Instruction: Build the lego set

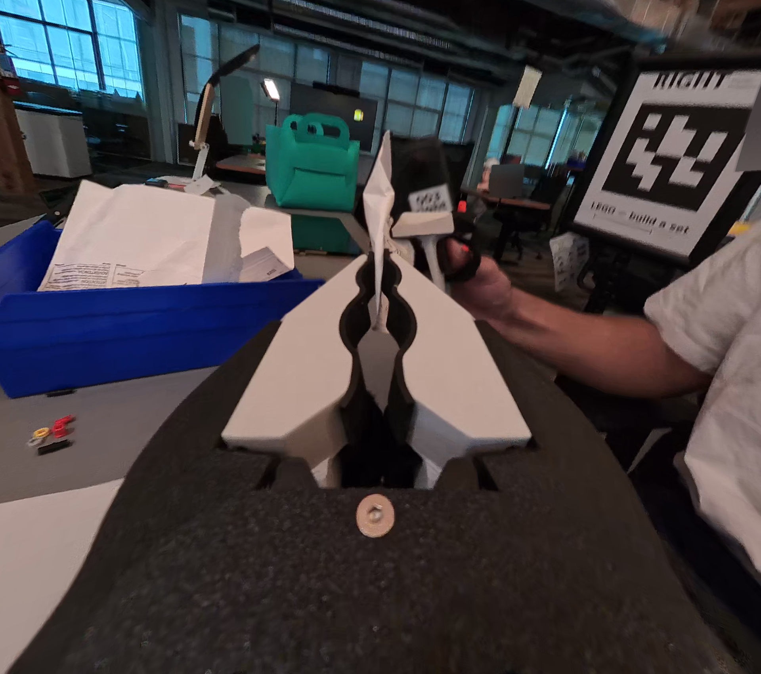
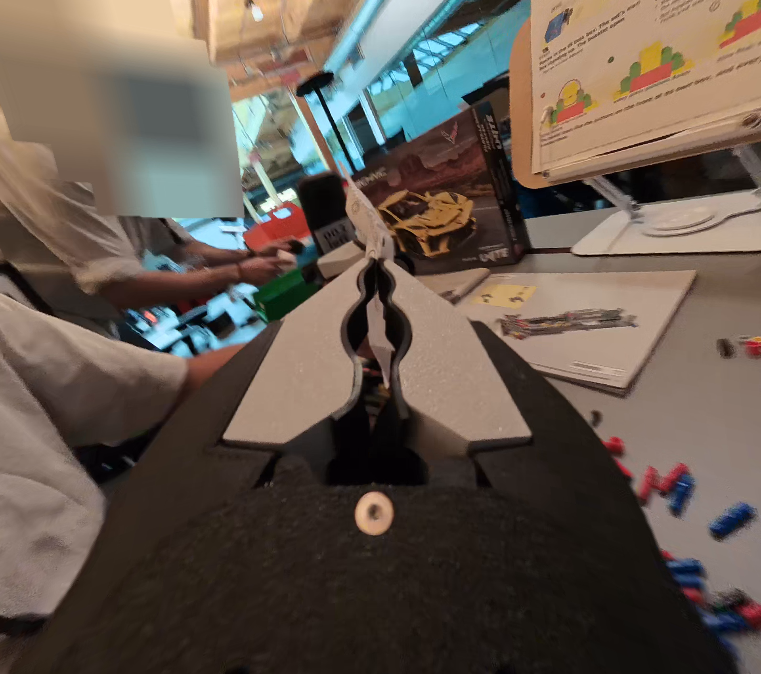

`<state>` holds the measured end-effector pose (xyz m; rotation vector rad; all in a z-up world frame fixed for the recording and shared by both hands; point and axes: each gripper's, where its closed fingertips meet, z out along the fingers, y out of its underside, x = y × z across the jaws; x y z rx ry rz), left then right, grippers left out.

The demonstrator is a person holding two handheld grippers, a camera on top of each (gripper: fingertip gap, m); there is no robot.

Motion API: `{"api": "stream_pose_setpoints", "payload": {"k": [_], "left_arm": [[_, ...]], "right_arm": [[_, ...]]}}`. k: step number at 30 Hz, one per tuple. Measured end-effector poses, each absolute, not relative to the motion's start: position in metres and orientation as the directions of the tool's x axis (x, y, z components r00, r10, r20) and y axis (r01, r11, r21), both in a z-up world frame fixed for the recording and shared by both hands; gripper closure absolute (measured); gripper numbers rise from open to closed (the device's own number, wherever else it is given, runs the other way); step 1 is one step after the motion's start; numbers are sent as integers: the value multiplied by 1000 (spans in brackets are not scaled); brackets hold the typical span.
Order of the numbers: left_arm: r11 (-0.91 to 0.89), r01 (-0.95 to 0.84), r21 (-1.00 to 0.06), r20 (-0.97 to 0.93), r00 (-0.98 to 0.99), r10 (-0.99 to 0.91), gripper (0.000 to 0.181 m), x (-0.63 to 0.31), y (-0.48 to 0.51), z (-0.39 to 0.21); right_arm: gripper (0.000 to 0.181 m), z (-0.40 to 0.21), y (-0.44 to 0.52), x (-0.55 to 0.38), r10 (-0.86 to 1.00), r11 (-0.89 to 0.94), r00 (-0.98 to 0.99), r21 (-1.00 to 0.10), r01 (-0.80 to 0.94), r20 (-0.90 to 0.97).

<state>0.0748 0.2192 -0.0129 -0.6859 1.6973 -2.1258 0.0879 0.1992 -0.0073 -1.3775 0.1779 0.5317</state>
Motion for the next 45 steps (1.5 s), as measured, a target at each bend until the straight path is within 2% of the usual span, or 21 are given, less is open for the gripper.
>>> {"api": "stream_pose_setpoints", "payload": {"k": [2, 3, 4, 6, 8, 12, 14, 15, 17, 19, 20, 21, 24, 26, 32, 39, 45], "left_arm": [[-74, -59, -995, 91, -819, -567, 180, 75, 220, -30], [22, -96, -995, 66, -814, -577, 173, 75, 222, -42], [96, -138, -986, 57, -813, -579, 154, 74, 225, -52], [136, -172, -976, 56, -797, -601, 142, 75, 233, -51], [130, -121, -984, 24, -816, -578, 145, 68, 232, -36], [268, -36, -963, -93, -887, -452, 151, 42, 221, -27], [313, -18, -949, -102, -927, -361, 161, 24, 214, -24], [350, -40, -936, -97, -925, -366, 162, 24, 213, -26], [401, -184, -897, -59, -851, -522, 159, 48, 220, -34], [328, -303, -895, 23, -765, -643, 142, 63, 223, -33], [290, -326, -900, 73, -768, -637, 141, 58, 217, -32], [276, -351, -895, 101, -762, -640, 143, 55, 215, -37], [295, -435, -851, 158, -747, -646, 132, 46, 213, -64], [222, -473, -853, 249, -741, -623, 134, 42, 211, -68], [127, -453, -882, 311, -765, -564, 180, 34, 210, -69], [116, -446, -887, 311, -765, -563, 181, 32, 214, -71], [128, -448, -885, 299, -756, -582, 181, 33, 215, -75]], "right_arm": [[181, -19, 200, 90, 110, -1, 970, -976, -220, -219], [181, -26, 200, 92, 33, -69, 998, -997, -42, -44], [181, -31, 200, 92, -20, -146, 990, -980, 137, 142], [181, -41, 201, 86, -35, -296, 869, -835, 463, 494], [181, -49, 204, 80, 10, -406, 693, -631, 661, 721], [181, -50, 210, 53, 137, -404, 513, -425, 810, 847], [181, -45, 209, 46, 171, -390, 378, -290, 874, 910], [181, -43, 208, 45, 180, -395, 304, -214, 893, 935], [181, -47, 208, 46, 217, -425, 195, -87, 901, 957], [181, -54, 211, 48, 227, -443, 152, -37, 896, 962], [181, -58, 212, 50, 224, -447, 145, -31, 894, 964], [181, -60, 213, 51, 212, -443, 147, -39, 895, 966], [181, -56, 214, 45, 165, -394, 121, -47, 918, 979], [181, -57, 213, 42, 164, -379, 121, -51, 924, 979], [181, -67, 216, 38, 172, -379, 143, -68, 923, 975], [181, -70, 216, 38, 111, -414, 221, -157, 897, 969], [181, -80, 216, 42, 140, -455, 212, -127, 881, 967]]}}
